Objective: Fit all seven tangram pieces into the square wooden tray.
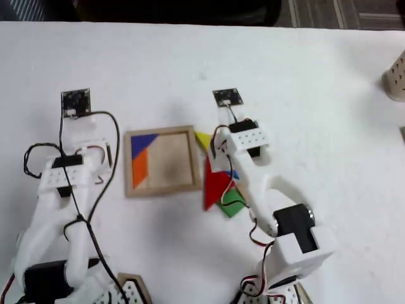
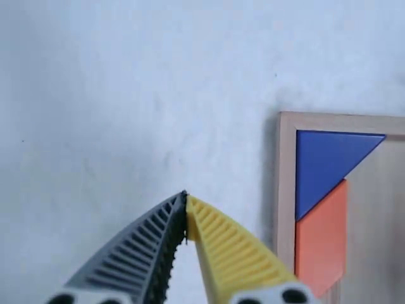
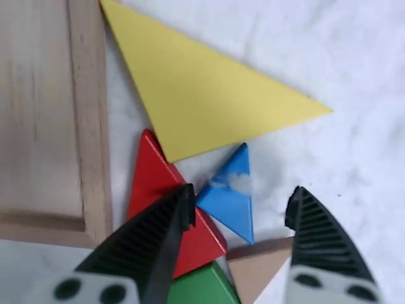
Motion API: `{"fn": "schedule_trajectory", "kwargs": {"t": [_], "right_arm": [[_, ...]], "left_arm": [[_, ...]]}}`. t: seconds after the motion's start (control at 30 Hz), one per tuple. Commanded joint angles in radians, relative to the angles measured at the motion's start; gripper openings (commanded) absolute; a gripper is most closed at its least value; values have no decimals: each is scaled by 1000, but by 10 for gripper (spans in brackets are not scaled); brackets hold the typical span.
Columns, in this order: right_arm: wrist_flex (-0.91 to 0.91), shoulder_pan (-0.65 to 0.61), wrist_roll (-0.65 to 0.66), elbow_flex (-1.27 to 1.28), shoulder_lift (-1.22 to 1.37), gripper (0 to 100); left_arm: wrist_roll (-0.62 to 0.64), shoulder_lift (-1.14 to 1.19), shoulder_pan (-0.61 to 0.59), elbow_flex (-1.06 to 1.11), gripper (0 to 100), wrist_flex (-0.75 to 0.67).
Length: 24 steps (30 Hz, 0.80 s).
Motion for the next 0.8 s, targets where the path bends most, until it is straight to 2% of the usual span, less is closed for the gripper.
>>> {"fn": "schedule_trajectory", "kwargs": {"t": [0.0, 0.27, 0.43, 0.6, 0.77], "right_arm": [[16, -2, -6, -21, -2, 230], [12, 12, 0, -35, 64, 229], [85, 13, 0, -144, 157, 229], [99, 15, 0, -149, 160, 229], [116, 15, 0, -149, 160, 173]], "left_arm": [[-5, -2, -10, -54, 24, -23], [-6, -2, -10, -52, 24, -23], [-6, -2, -10, -52, 24, -21], [-6, -2, -10, -52, 24, -21], [-6, -2, -10, -51, 24, -21]]}}
